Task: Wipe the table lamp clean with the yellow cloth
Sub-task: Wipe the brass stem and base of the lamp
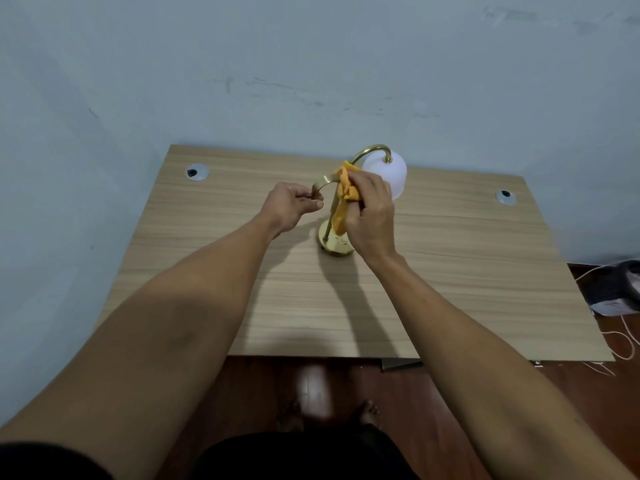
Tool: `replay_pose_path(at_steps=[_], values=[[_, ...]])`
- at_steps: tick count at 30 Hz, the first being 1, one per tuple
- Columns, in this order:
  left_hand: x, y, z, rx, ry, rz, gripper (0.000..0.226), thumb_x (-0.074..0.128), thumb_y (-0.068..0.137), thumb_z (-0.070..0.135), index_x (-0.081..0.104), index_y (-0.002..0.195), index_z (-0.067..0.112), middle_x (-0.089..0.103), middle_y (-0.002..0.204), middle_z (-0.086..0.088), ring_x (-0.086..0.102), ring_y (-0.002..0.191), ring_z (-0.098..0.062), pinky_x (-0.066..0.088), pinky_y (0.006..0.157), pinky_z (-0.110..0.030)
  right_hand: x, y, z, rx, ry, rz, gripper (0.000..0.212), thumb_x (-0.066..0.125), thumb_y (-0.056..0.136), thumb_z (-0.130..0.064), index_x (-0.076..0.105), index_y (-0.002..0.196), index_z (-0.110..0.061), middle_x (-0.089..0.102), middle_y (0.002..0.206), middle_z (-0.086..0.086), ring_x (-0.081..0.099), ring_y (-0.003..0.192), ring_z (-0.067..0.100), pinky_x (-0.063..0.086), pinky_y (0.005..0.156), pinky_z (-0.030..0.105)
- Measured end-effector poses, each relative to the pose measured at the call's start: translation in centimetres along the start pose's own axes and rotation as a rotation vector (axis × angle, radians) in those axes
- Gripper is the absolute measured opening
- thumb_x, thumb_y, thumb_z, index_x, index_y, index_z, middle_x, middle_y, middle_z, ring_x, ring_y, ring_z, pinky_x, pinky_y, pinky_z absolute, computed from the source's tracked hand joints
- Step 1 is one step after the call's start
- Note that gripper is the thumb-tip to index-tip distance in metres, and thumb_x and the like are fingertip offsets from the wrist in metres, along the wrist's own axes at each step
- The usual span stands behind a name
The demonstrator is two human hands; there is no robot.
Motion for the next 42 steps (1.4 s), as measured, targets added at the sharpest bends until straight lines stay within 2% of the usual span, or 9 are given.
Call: replay_pose_path(at_steps=[5, 11, 17, 21, 24, 31, 34, 38, 42], values=[[-0.2, 0.1, 0.2, 0.046, 0.067, -0.011, 0.021, 0.068, 0.089, -0.004, 0.073, 0.108, -0.009, 0.070, 0.098, -0.011, 0.063, 0.088, -0.008, 0.050, 0.089, -0.023, 1.8, 1.3, -1.2, -0.296, -0.177, -0.208, 0.044, 0.060, 0.079, 0.019, 0.070, 0.118, 0.002, 0.068, 0.122, 0.017, 0.061, 0.101, 0.040, 0.051, 0.092, 0.048], [-0.2, -0.1, 0.1, 0.054, 0.087, -0.019, 0.018, 0.067, 0.090, -0.004, 0.076, 0.105, -0.003, 0.074, 0.098, -0.013, 0.064, 0.093, -0.013, 0.052, 0.097, -0.034, 1.1, 1.5, -0.4, -0.454, -0.301, -0.278, 0.038, 0.062, 0.082, 0.016, 0.072, 0.116, 0.001, 0.072, 0.120, 0.013, 0.063, 0.099, 0.042, 0.054, 0.090, 0.047], [-0.3, -0.1, -0.1, 0.061, 0.098, -0.011, 0.019, 0.067, 0.090, -0.002, 0.076, 0.108, -0.003, 0.076, 0.111, -0.021, 0.067, 0.100, -0.015, 0.052, 0.107, -0.042, 0.2, 1.9, -0.7, -0.637, -0.377, -0.303, 0.042, 0.042, 0.086, 0.006, 0.074, 0.113, 0.003, 0.075, 0.115, 0.010, 0.070, 0.100, 0.037, 0.057, 0.086, 0.037], [-0.3, 0.2, -0.1, 0.079, 0.097, -0.018, 0.020, 0.071, 0.088, 0.000, 0.076, 0.107, -0.003, 0.076, 0.108, -0.016, 0.064, 0.099, -0.014, 0.050, 0.107, -0.043, 1.6, 1.3, -0.5, -0.336, -0.191, -0.210, 0.042, 0.058, 0.081, 0.019, 0.074, 0.114, 0.000, 0.072, 0.120, 0.011, 0.062, 0.101, 0.040, 0.050, 0.089, 0.043], [-0.5, 0.4, -0.3, 0.062, 0.093, -0.029, 0.023, 0.074, 0.087, 0.003, 0.076, 0.109, -0.003, 0.075, 0.110, -0.017, 0.062, 0.100, -0.013, 0.049, 0.107, -0.043, 2.2, 0.3, -1.0, -0.090, -0.148, -0.146, 0.046, 0.057, 0.081, 0.016, 0.072, 0.117, -0.009, 0.067, 0.123, 0.007, 0.052, 0.098, 0.033, 0.036, 0.081, 0.028], [-0.7, 0.8, -0.6, 0.115, 0.212, -0.019, 0.017, 0.068, 0.087, -0.004, 0.079, 0.099, 0.001, 0.078, 0.105, -0.016, 0.065, 0.093, -0.008, 0.054, 0.094, -0.032, 1.4, 2.0, -0.3, -0.707, -0.521, -0.299, 0.037, 0.044, 0.086, 0.010, 0.071, 0.109, -0.001, 0.069, 0.106, 0.010, 0.063, 0.094, 0.035, 0.050, 0.085, 0.037], [-0.4, 0.7, -0.5, 0.094, 0.212, 0.010, 0.014, 0.072, 0.087, 0.003, 0.080, 0.099, 0.003, 0.078, 0.101, -0.012, 0.063, 0.092, -0.009, 0.052, 0.093, -0.033, 1.6, 1.5, -0.3, -0.488, -0.410, -0.239, 0.047, 0.053, 0.074, 0.021, 0.072, 0.110, -0.003, 0.069, 0.115, 0.015, 0.061, 0.097, 0.040, 0.051, 0.086, 0.043], [-0.4, 0.7, -0.3, 0.102, 0.223, 0.013, 0.015, 0.075, 0.087, 0.008, 0.080, 0.100, 0.004, 0.075, 0.092, -0.006, 0.061, 0.090, -0.006, 0.050, 0.089, -0.028, 2.3, 0.7, -1.1, -0.199, -0.257, -0.152, 0.052, 0.061, 0.070, 0.023, 0.073, 0.113, -0.004, 0.067, 0.119, 0.017, 0.057, 0.100, 0.043, 0.044, 0.084, 0.034], [-0.2, 0.9, -0.5, 0.129, 0.258, 0.022, 0.011, 0.070, 0.086, -0.003, 0.079, 0.088, 0.004, 0.068, 0.077, 0.006, 0.057, 0.072, 0.011, 0.046, 0.070, -0.008, 1.9, 0.9, -1.3, -0.499, -0.413, -0.214, 0.041, 0.038, 0.085, 0.014, 0.073, 0.102, 0.000, 0.070, 0.105, 0.010, 0.064, 0.094, 0.036, 0.053, 0.076, 0.035]])
Point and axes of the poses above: each hand's wrist, its own y-axis towards the middle knuckle, its own x-axis out of the palm, z = x × y, the point moved 1 cm from there along y, towards the middle knuckle
